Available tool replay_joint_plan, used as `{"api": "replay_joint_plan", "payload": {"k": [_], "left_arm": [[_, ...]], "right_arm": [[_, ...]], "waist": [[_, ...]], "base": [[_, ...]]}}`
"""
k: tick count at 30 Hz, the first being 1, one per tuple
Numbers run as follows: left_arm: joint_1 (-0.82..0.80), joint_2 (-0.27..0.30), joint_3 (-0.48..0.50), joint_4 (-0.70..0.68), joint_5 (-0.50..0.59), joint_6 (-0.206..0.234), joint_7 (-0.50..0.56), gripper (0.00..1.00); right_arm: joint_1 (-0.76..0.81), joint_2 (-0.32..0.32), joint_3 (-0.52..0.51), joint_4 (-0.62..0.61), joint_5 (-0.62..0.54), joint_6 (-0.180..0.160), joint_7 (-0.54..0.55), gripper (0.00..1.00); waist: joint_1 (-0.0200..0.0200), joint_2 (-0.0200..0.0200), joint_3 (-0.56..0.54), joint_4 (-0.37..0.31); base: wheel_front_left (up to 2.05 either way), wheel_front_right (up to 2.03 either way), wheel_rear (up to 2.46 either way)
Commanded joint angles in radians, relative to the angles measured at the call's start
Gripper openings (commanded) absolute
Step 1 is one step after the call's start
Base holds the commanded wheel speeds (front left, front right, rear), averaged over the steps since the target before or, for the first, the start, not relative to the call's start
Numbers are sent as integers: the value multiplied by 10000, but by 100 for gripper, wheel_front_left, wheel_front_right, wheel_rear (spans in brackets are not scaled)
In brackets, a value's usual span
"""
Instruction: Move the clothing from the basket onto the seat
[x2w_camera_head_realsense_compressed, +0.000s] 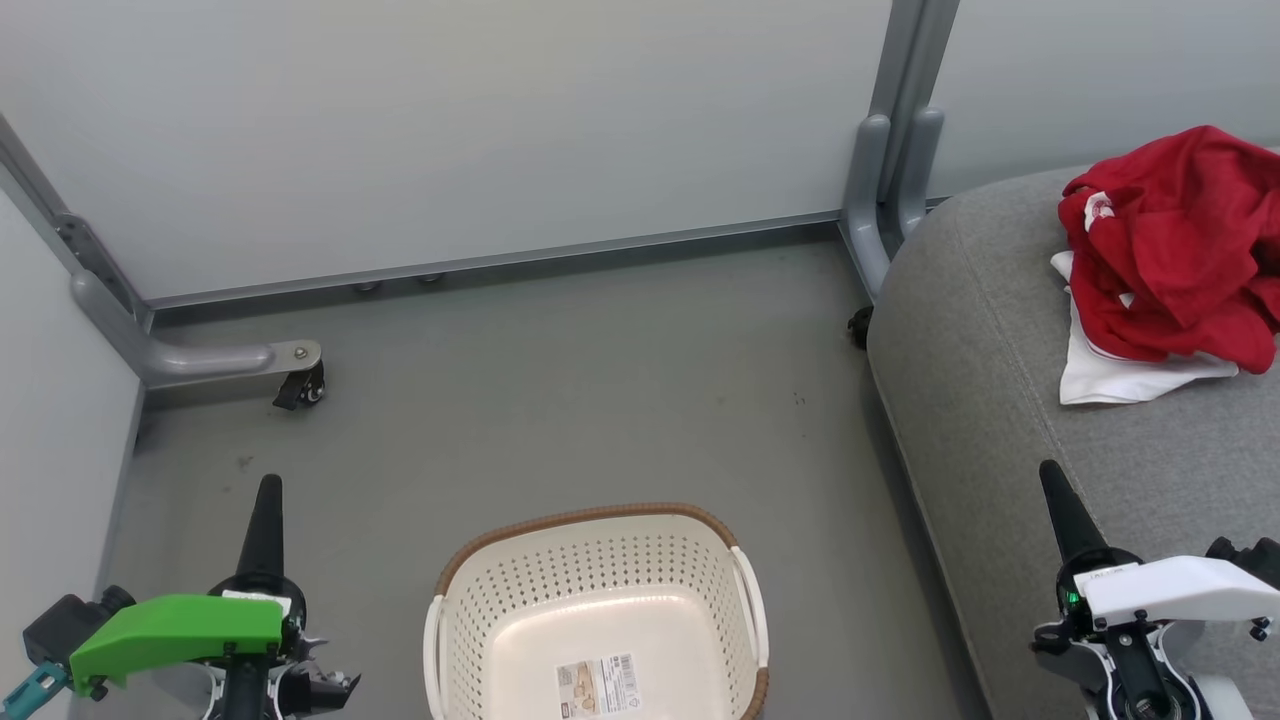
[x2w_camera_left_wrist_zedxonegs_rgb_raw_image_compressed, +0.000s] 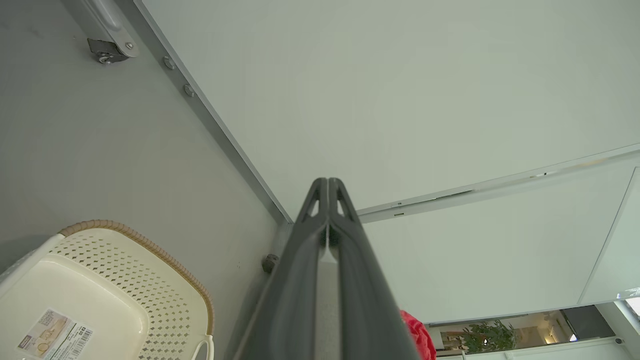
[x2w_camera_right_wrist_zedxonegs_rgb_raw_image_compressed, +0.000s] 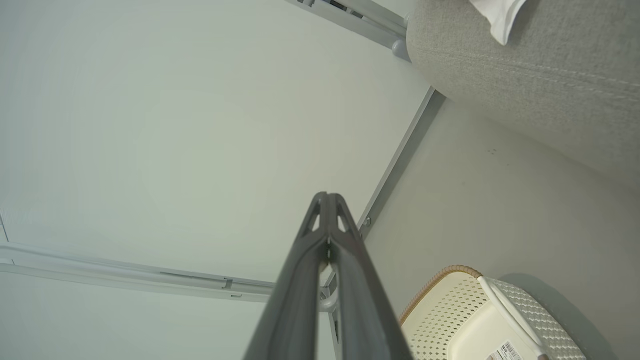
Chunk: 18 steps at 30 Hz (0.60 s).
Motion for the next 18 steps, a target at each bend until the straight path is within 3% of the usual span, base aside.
{"api": "replay_joint_plan", "payload": {"k": [1, 18], "left_arm": [[-253, 11, 75, -99, -221, -56, 60, 0], [-315, -38, 239, -147, -1567, -69, 425, 0]], "right_arm": [[-198, -66, -50, -14, 241, -7, 64, 0], [-319, -83, -127, 87, 1662, -8, 424, 0]], "waist": [[0, 54, 1, -12], [0, 65, 9, -152]], "base": [[0, 0, 0], [0, 0, 0]]}}
